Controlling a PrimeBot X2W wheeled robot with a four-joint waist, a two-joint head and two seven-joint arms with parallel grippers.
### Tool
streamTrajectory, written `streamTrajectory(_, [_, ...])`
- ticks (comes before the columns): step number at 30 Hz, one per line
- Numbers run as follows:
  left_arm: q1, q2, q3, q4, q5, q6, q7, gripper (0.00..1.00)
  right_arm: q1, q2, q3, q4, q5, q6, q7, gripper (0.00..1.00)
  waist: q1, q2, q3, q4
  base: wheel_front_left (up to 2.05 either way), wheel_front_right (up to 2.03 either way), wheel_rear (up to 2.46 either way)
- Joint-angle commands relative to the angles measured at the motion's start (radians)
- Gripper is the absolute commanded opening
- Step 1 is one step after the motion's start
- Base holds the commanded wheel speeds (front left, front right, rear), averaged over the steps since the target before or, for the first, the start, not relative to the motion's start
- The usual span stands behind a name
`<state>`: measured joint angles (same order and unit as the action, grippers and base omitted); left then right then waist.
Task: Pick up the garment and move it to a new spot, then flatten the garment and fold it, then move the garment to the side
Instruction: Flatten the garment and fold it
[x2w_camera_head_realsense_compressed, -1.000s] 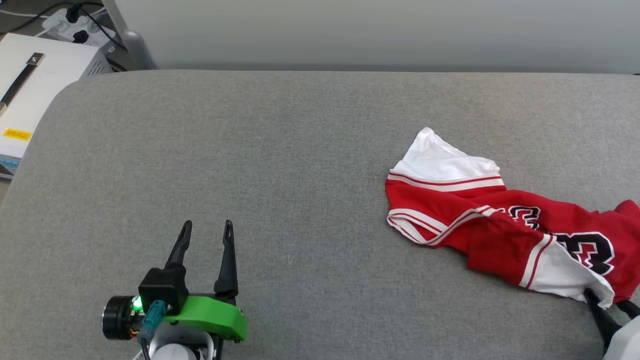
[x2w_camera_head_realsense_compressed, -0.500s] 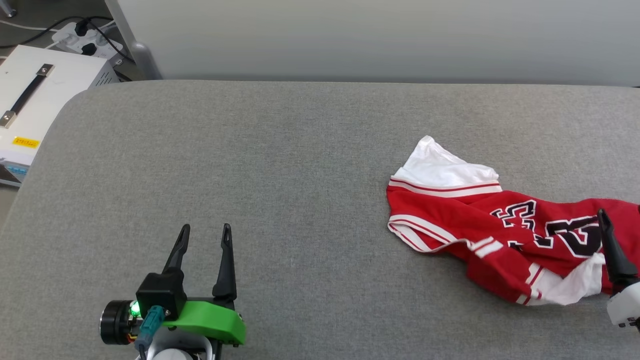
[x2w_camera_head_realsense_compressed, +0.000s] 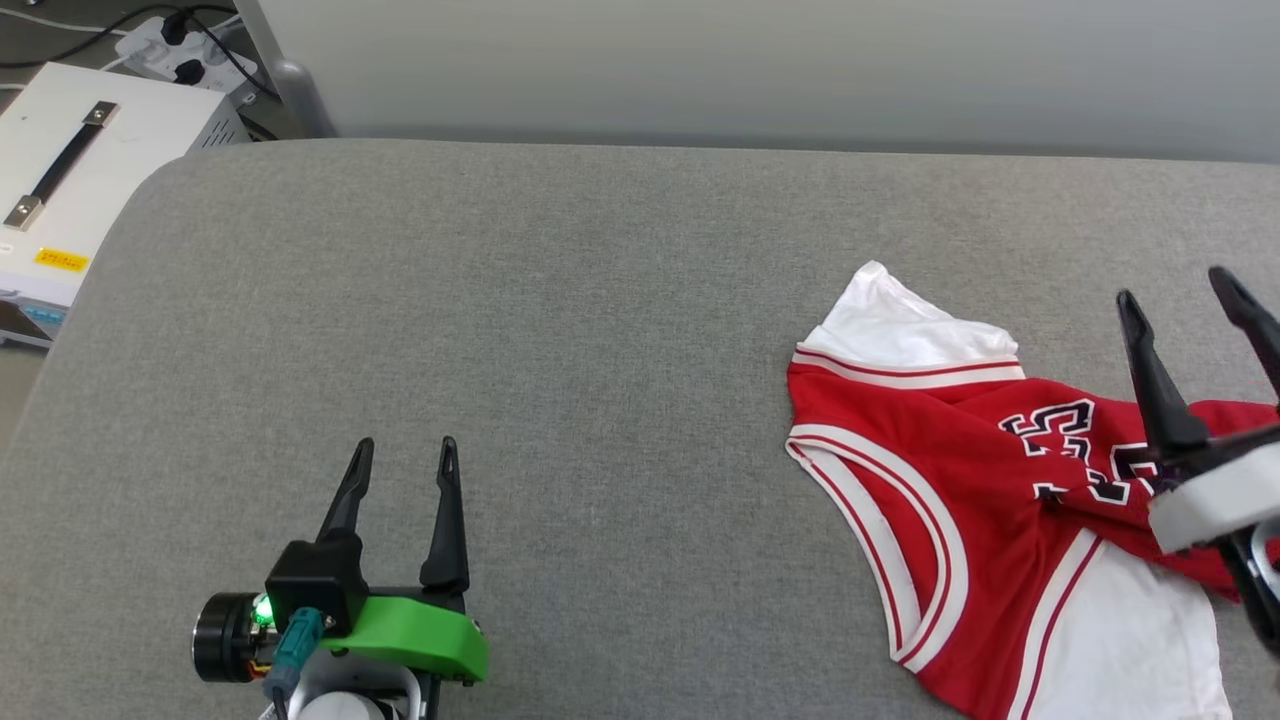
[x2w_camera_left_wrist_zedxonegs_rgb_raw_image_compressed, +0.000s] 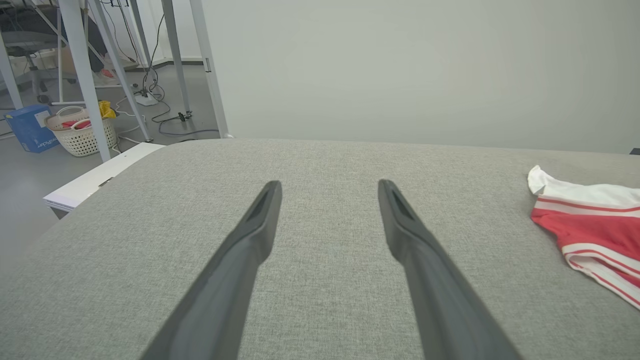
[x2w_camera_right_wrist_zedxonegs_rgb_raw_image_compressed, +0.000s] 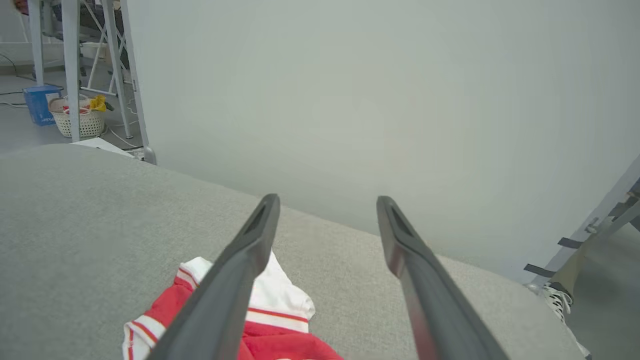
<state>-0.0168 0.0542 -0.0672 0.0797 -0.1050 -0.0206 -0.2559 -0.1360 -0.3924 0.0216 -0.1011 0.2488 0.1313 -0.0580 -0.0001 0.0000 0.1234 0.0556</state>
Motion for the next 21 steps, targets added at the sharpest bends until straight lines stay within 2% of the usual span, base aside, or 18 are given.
streamTrajectory(1, [-0.011, -0.004, 0.001, -0.006, 0.008, 0.004, -0.006, 1.00, -0.061, -0.021, 0.026, -0.005, 0.004, -0.001, 0.023, 1.00, 0.0001, 0.0000, 0.014, 0.003, 0.00, 0.00, 0.00])
streamTrajectory(6, [-0.039, -0.004, -0.008, -0.010, 0.011, 0.001, -0.006, 1.00, -0.241, -0.127, 0.199, 0.048, 0.079, -0.001, 0.184, 1.00, 0.0001, 0.0000, 0.055, 0.019, 0.00, 0.00, 0.00])
streamTrajectory(13, [-0.081, -0.004, -0.024, -0.013, -0.003, 0.007, -0.006, 1.00, -0.531, -0.287, 0.600, 0.106, 0.294, -0.001, 0.493, 1.00, 0.0001, 0.0000, 0.123, 0.052, 0.00, 0.00, 0.00])
streamTrajectory(17, [-0.100, -0.004, -0.036, -0.014, -0.013, 0.014, -0.006, 1.00, -0.689, -0.318, 0.794, 0.148, 0.404, -0.001, 0.656, 1.00, 0.0001, 0.0000, 0.161, 0.066, 0.00, 0.00, 0.00])
streamTrajectory(21, [-0.123, -0.004, -0.049, -0.019, -0.023, 0.021, -0.006, 1.00, -0.821, -0.292, 0.948, 0.226, 0.480, -0.001, 0.751, 1.00, 0.0001, 0.0000, 0.200, 0.078, 0.00, 0.00, 0.00])
